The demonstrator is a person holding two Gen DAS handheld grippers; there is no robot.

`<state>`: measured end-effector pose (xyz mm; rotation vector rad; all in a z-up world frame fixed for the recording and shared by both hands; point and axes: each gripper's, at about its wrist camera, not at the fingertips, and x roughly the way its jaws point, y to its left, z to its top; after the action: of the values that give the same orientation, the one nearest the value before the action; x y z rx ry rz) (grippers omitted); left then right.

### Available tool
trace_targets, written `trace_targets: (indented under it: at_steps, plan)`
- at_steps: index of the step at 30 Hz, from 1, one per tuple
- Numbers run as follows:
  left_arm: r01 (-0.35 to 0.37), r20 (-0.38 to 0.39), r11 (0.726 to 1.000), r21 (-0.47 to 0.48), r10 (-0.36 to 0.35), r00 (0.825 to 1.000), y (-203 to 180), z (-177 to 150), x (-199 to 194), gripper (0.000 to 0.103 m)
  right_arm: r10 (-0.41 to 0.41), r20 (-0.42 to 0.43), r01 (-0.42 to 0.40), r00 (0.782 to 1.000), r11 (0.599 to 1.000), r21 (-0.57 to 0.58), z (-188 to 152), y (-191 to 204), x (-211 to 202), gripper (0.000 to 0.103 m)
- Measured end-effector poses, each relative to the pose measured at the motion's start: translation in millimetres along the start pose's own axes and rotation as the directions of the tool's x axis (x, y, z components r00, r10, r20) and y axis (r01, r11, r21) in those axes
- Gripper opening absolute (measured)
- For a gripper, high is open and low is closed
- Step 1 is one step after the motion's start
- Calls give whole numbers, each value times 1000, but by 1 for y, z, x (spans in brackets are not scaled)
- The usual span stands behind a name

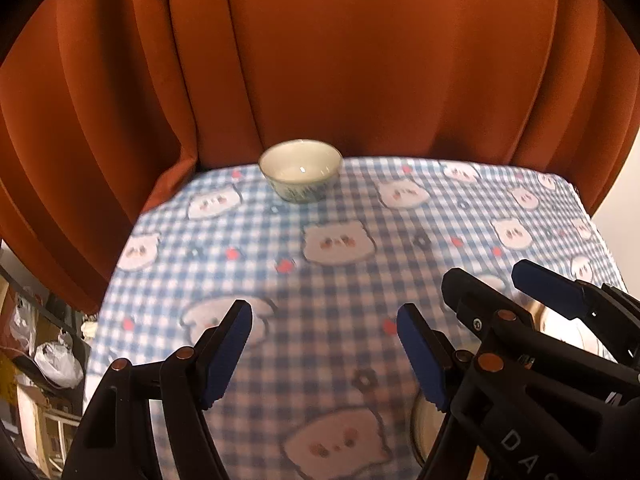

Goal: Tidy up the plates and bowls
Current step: 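Move both grippers to the small white bowl and grasp its rim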

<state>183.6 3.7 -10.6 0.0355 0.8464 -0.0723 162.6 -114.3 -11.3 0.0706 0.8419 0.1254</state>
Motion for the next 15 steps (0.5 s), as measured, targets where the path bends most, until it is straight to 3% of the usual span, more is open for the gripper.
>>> trace_targets:
  at_steps: [10,15]
  plan:
    - [-6,31,1000,9,5,1000,37,50,19,77,-25,36,25,999,1000,6,53,40,21,59]
    - [-5,43,1000,6,5,999,53,73,50,77,-36,46,35,998,999,20,78,52,48,61]
